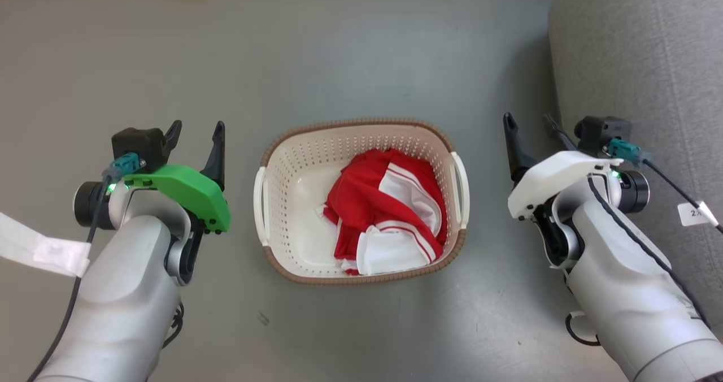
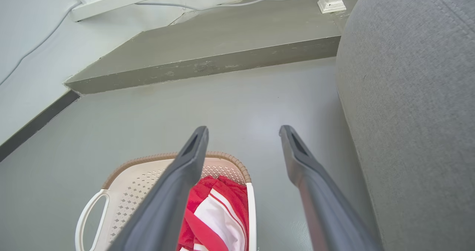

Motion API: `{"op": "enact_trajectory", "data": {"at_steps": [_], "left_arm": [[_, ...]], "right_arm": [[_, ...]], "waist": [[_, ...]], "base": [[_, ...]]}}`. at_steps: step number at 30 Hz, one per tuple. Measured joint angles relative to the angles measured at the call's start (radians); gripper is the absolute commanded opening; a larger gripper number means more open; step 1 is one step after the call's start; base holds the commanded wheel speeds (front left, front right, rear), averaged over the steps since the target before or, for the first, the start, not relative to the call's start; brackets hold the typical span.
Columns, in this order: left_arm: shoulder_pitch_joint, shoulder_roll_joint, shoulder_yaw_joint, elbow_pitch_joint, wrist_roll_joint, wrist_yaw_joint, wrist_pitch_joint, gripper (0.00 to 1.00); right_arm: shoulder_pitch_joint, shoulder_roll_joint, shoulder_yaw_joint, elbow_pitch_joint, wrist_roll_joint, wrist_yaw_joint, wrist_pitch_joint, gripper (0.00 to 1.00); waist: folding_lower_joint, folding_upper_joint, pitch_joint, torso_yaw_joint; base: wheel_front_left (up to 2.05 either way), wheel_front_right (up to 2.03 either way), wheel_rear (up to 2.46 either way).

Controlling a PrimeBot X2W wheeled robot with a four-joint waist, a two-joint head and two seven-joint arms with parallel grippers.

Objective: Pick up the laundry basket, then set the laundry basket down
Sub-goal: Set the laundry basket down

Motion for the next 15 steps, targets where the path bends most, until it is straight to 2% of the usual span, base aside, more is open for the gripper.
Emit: {"op": "enact_trajectory", "data": {"at_steps": [11,15], "left_arm": [[0.127,0.046,0.045,-0.188,0.093,0.088,0.0,1.0],[0.157,0.05,0.06,-0.245,0.124,0.099,0.0,1.0]], "right_arm": [[0.078,-0.018,-0.04,-0.135,-0.065,-0.027,-0.001,1.0],[0.104,-0.024,-0.056,-0.171,-0.077,-0.034,-0.001,1.0]], "waist": [[0.0,0.0,-0.111,-0.019],[0.0,0.0,-0.136,-0.023]], "base": [[0.0,0.0,0.0],[0.0,0.0,0.0]]}}
